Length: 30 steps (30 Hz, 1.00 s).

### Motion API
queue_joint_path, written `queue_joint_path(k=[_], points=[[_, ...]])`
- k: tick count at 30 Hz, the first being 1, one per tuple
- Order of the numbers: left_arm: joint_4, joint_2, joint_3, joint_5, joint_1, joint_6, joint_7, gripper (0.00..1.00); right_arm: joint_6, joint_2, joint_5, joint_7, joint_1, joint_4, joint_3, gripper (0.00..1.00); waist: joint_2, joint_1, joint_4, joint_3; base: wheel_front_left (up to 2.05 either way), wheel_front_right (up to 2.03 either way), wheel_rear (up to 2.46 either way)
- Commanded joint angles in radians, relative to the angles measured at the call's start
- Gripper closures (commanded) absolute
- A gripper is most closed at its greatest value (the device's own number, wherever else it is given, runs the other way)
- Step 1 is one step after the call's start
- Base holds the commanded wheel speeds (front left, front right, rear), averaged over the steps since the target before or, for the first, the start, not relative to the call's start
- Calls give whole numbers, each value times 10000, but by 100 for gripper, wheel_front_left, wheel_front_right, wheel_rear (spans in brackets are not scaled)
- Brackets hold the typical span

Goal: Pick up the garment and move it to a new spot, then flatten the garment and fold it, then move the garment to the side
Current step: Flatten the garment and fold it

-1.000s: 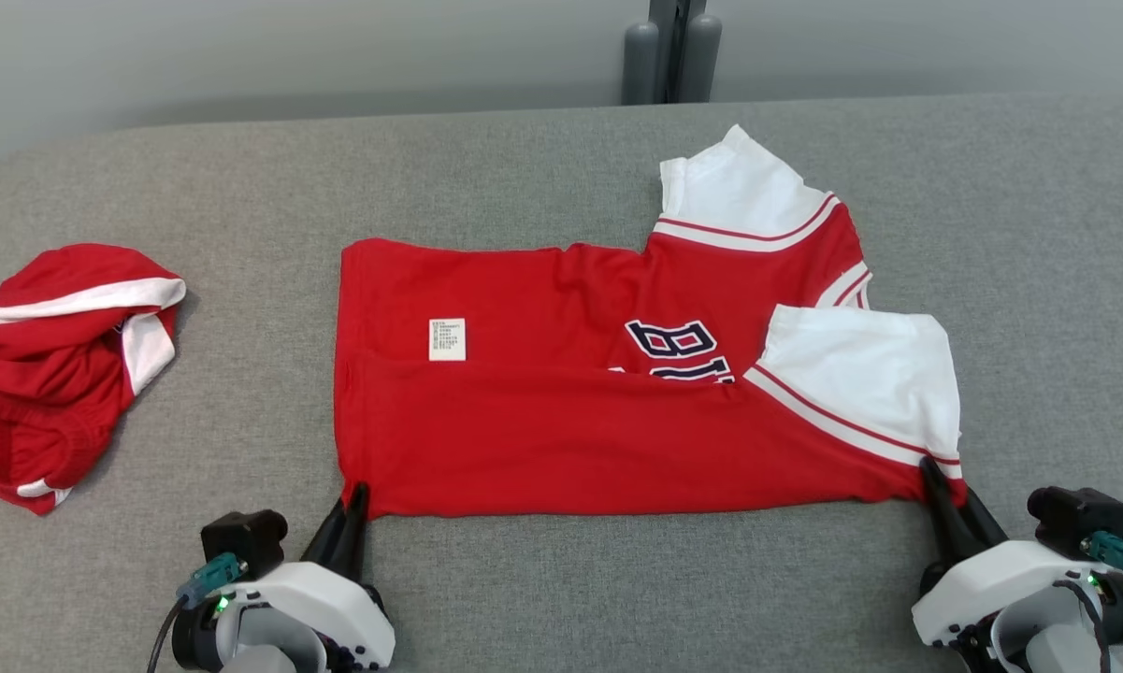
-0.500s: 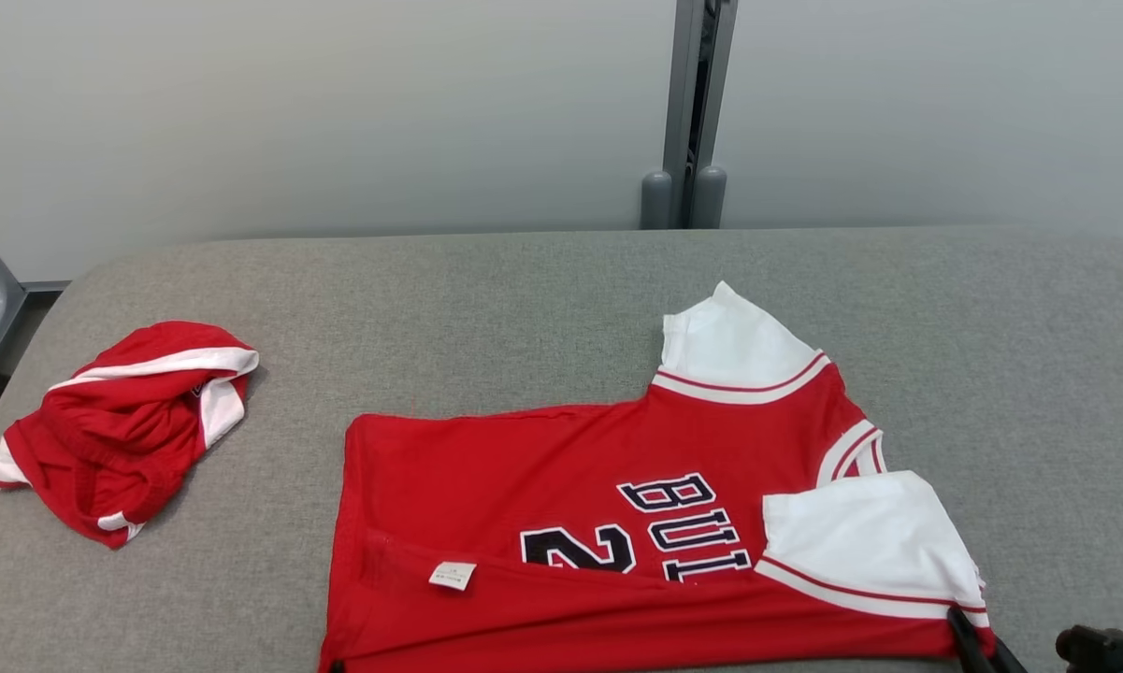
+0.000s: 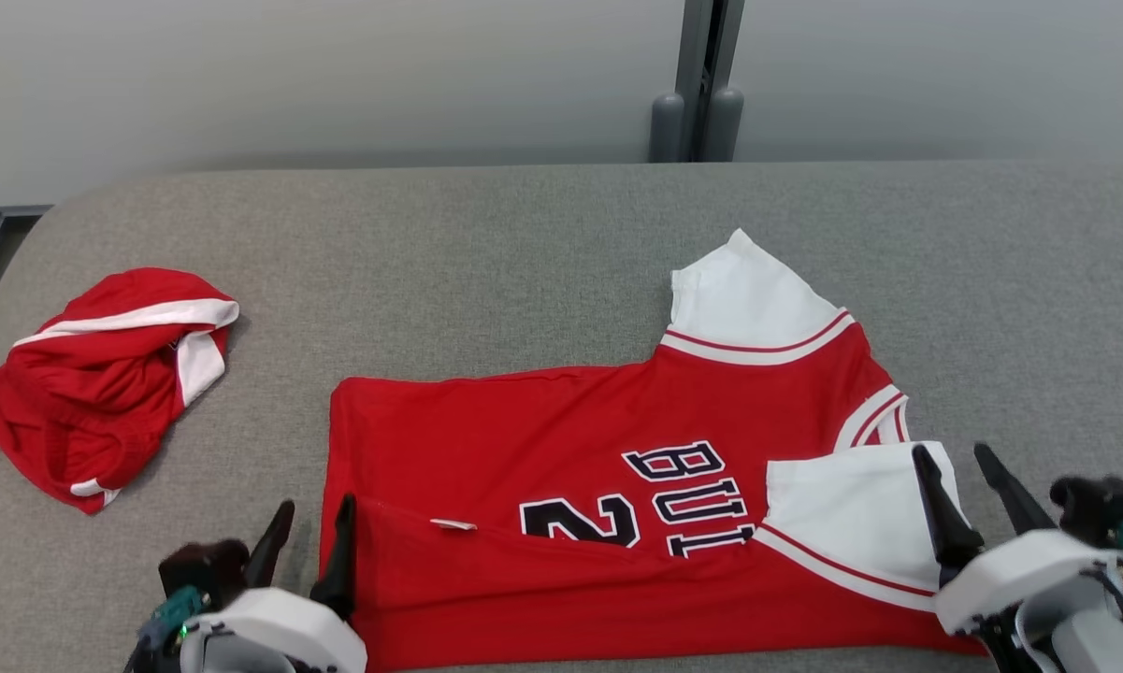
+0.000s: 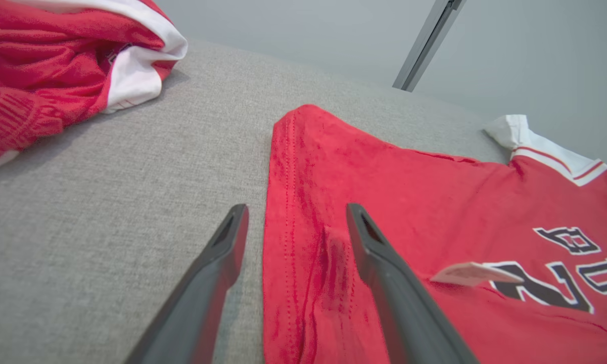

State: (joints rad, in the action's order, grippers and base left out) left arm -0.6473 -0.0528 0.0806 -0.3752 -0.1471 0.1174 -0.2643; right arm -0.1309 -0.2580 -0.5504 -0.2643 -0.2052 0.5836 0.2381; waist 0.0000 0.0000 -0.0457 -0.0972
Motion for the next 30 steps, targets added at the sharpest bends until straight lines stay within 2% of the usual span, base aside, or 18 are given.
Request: queue_joint_path(k=[1, 9, 16, 23, 26, 28, 29, 30], points=[[-116, -94, -5, 99, -459, -74, 2, 0, 4, -57, 94, 69, -436, -41, 89, 0, 0, 0, 49, -340, 0, 0, 0], [-1663, -573, 198, 443, -3330, -406, 1021, 0, 4, 174, 556, 423, -2701, 162, 1097, 0, 0, 0, 150, -1172, 0, 0, 0], [-3029, -589, 379, 486, -4386, -541, 1543, 0, 4, 175, 506, 539, -3748, 314, 1757, 0, 0, 0, 279, -1676, 0, 0, 0], [-3979, -285, 822, 476, -5079, -154, 1150, 1, 4, -226, 499, 928, -5022, 459, 2216, 0, 0, 0, 79, -2207, 0, 0, 0], [-4172, -137, 1182, 536, -5254, -6, 1079, 16, 4, -377, 613, 1158, -5547, 682, 2368, 0, 0, 0, -128, -2343, 0, 0, 0], [-4283, -69, 1454, 577, -5325, 34, 1047, 57, 4, -431, 728, 1365, -5908, 925, 2492, 0, 0, 0, -271, -2423, 0, 0, 0], [-4343, -39, 1559, 531, -5348, 66, 1079, 82, 4, -420, 778, 1503, -6085, 1102, 2543, 0, 0, 0, -341, -2455, 0, 0, 0], [-4377, -29, 1704, 559, -5386, 74, 1095, 100, 4, -415, 847, 1587, -6304, 1271, 2593, 0, 0, 0, -416, -2497, 0, 0, 0]])
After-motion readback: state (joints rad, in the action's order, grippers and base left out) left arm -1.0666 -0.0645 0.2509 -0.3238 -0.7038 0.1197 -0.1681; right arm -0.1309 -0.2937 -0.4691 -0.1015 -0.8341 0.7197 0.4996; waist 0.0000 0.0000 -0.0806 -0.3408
